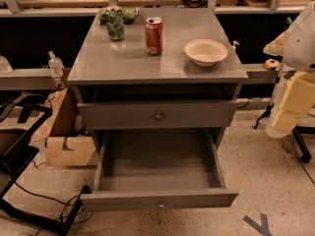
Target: Close middle drawer
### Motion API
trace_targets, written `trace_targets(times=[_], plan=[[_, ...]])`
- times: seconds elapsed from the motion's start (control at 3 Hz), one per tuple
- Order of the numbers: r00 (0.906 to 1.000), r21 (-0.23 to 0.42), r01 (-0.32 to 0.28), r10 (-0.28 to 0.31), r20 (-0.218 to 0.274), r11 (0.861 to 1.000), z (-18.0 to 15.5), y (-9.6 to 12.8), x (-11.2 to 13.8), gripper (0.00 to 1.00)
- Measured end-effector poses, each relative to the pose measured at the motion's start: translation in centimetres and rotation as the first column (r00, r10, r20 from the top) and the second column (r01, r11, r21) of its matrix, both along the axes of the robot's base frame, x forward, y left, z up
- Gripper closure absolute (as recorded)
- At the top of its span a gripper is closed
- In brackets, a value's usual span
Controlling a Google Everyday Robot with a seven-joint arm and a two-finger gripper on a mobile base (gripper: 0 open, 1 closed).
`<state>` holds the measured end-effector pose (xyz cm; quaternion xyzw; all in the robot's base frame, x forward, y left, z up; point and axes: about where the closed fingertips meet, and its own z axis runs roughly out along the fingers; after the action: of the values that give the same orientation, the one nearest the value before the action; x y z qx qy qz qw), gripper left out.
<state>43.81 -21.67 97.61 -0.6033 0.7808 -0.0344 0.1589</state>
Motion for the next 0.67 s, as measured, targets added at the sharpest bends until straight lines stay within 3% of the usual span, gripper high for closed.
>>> trace_targets(times=[0.33,0.67], plan=[[1.0,0.0,0.0,0.0,0.0,1.0,0.0,0.0,0.0,0.0],[0.9999,0.05,-0.01,0.011,-0.006,0.999,-3.0,0.2,0.3,0.03]])
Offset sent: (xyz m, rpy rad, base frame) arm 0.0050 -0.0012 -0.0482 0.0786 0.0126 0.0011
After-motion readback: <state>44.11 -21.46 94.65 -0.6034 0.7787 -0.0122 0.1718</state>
